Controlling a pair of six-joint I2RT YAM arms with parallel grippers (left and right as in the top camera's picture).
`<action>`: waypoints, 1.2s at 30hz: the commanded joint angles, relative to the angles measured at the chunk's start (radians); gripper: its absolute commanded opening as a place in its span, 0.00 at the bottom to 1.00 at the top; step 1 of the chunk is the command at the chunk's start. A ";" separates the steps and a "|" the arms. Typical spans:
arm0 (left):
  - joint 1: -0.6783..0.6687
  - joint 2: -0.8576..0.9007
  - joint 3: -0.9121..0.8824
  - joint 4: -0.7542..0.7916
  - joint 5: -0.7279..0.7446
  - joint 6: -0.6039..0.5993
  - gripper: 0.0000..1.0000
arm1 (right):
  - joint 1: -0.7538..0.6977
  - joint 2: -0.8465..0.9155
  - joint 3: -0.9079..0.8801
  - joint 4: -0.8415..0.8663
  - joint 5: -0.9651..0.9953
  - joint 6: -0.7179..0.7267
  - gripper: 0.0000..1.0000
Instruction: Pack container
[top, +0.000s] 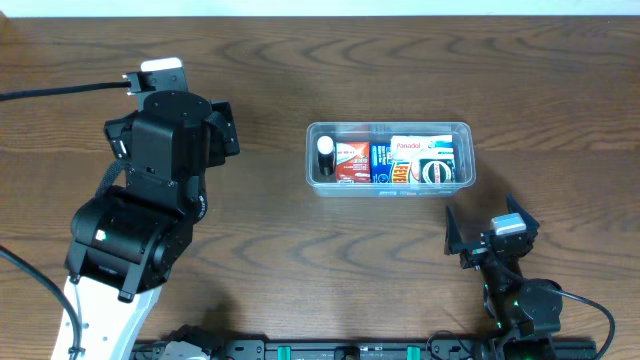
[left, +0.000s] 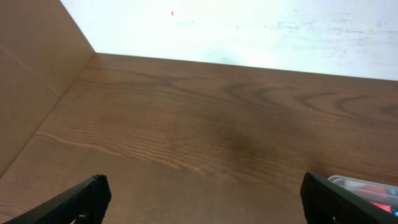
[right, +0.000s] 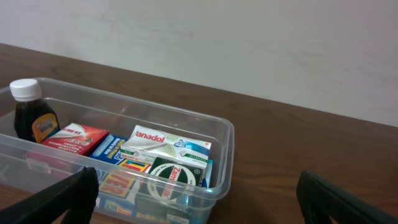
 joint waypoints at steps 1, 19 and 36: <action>0.006 0.003 0.014 -0.002 -0.019 0.010 0.98 | -0.016 -0.004 -0.002 -0.004 -0.004 -0.014 0.99; 0.006 0.003 0.014 -0.002 -0.019 0.010 0.98 | -0.016 -0.005 -0.003 -0.004 -0.004 -0.014 0.99; 0.006 -0.193 -0.222 -0.001 0.062 0.001 0.98 | -0.016 -0.004 -0.003 -0.004 -0.004 -0.014 0.99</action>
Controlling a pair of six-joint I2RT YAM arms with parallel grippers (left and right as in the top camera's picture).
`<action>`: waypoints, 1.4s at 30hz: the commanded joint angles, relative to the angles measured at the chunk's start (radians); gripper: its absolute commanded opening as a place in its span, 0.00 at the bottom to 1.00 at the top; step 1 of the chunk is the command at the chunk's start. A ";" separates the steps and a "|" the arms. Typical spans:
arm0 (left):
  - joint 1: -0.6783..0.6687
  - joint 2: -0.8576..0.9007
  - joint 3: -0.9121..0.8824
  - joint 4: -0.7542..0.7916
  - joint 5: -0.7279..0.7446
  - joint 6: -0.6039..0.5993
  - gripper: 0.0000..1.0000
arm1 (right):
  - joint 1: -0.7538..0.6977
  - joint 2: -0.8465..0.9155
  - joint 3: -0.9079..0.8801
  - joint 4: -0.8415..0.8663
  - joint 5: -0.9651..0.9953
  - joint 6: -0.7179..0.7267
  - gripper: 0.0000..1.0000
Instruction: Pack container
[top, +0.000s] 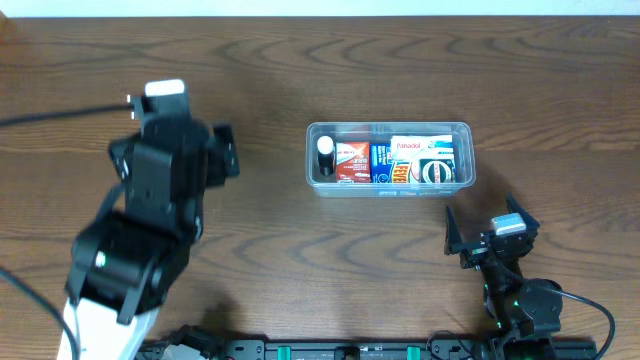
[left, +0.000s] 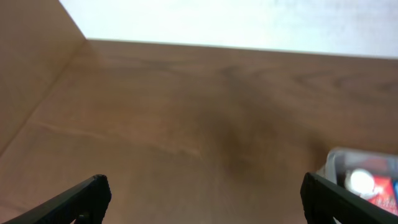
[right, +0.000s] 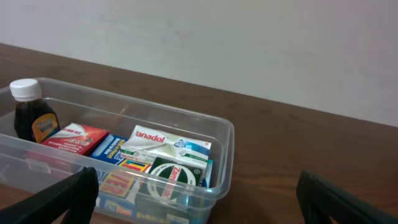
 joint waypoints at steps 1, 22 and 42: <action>0.006 -0.121 -0.126 -0.005 0.033 0.002 0.98 | -0.016 -0.004 -0.003 -0.004 -0.004 -0.014 0.99; 0.150 -0.860 -1.075 0.651 0.250 -0.009 0.98 | -0.016 -0.004 -0.003 -0.004 -0.003 -0.014 0.99; 0.284 -0.901 -1.204 0.832 0.412 0.033 0.98 | -0.016 -0.004 -0.002 -0.004 -0.004 -0.014 0.99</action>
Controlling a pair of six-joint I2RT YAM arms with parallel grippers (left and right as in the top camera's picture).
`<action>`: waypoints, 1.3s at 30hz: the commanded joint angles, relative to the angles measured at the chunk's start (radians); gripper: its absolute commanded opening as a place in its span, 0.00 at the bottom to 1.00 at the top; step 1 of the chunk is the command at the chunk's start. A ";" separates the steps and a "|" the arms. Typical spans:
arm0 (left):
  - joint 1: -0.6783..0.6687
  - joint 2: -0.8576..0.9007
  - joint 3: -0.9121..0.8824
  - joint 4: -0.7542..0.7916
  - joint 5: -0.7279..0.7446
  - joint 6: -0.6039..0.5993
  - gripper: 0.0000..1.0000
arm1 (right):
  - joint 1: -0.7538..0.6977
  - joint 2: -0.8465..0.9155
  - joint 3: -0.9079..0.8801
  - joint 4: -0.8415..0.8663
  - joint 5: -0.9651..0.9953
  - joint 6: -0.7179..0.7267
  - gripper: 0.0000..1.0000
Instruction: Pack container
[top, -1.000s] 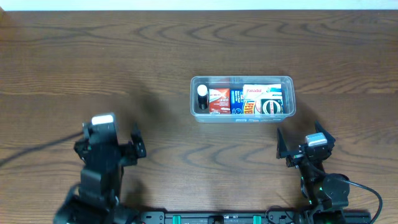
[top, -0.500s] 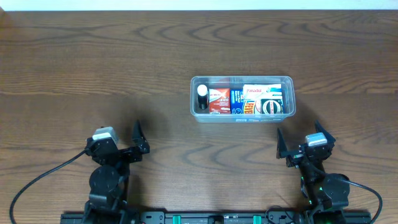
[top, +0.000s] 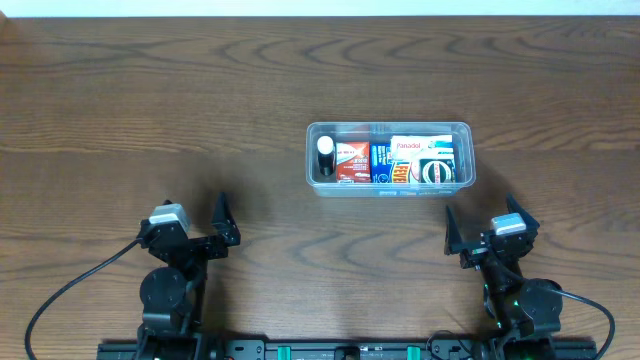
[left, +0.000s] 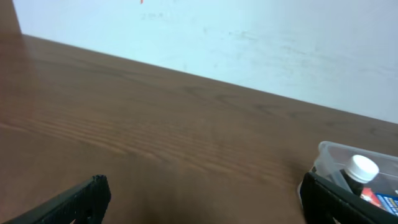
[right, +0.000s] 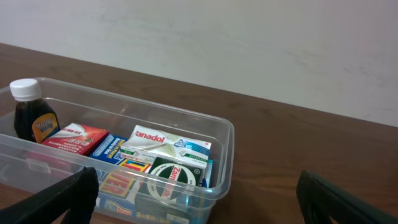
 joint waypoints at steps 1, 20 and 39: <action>0.007 -0.044 -0.032 0.007 0.021 0.021 0.98 | -0.016 -0.005 -0.003 -0.003 -0.004 -0.014 0.99; 0.007 -0.152 -0.129 -0.026 0.051 0.067 0.98 | -0.016 -0.005 -0.002 -0.003 -0.004 -0.014 0.99; 0.018 -0.152 -0.129 -0.022 0.116 0.278 0.98 | -0.016 -0.005 -0.002 -0.003 -0.004 -0.014 0.99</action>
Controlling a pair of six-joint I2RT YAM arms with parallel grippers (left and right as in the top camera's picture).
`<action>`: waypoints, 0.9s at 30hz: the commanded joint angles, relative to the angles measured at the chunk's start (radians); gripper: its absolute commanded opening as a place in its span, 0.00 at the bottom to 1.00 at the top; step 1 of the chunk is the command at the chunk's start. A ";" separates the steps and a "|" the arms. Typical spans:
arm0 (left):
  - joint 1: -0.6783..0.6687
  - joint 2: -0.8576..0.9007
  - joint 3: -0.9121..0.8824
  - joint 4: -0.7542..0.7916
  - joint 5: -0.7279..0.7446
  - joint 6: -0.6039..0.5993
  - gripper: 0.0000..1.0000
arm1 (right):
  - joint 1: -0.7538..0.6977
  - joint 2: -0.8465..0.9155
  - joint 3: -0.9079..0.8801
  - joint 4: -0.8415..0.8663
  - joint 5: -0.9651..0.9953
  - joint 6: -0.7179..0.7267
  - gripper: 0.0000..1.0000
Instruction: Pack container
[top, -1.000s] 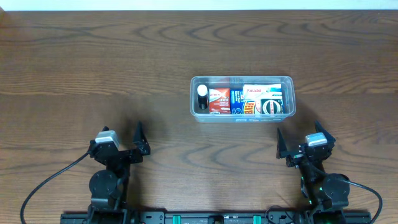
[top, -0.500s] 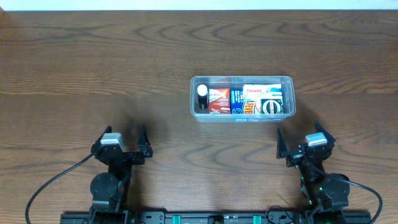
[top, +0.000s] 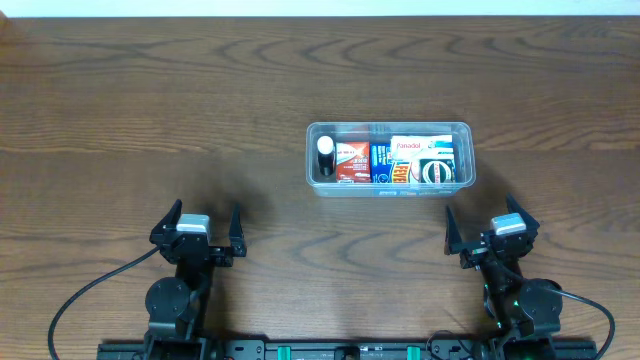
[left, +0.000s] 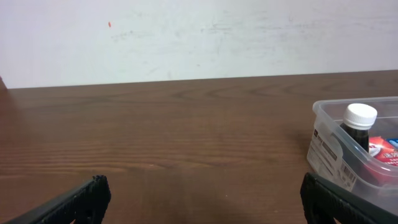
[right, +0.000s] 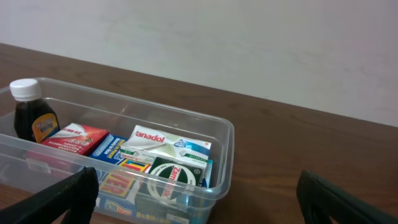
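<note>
A clear plastic container (top: 462, 131) stands at the table's middle right, holding a dark bottle with a white cap (top: 325, 156), a red box (top: 352, 162), a blue box (top: 380, 155) and white and green medicine boxes (top: 432, 160). My left gripper (top: 198, 228) rests low near the front left edge, open and empty, with the container's left end (left: 329, 149) and the bottle (left: 357, 124) at its right. My right gripper (top: 490, 226) sits open and empty just in front of the container's right end (right: 225, 155).
Bare brown wood table (top: 150, 110) stretches left of and behind the container. A pale wall (left: 199, 37) bounds the far edge. Cables run from both arm bases at the front edge.
My left arm has shifted a little to the right along the front edge and turned, so its camera faces squarely down the table. The right arm and the container stay put.
My left arm stood raised and extended over the table's left side, its gripper open. Later it was folded down at the front left edge. It now rests there slightly further right. The right arm and the packed container did not move.
</note>
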 joint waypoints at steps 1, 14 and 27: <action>0.024 -0.010 -0.026 -0.021 0.017 0.009 0.98 | -0.016 -0.004 -0.003 -0.003 -0.004 -0.014 0.99; 0.055 -0.007 -0.026 -0.022 0.017 0.009 0.98 | -0.016 -0.004 -0.002 -0.003 -0.003 -0.014 0.99; 0.055 -0.007 -0.026 -0.022 0.017 0.009 0.98 | -0.016 -0.004 -0.003 -0.003 -0.004 -0.014 0.99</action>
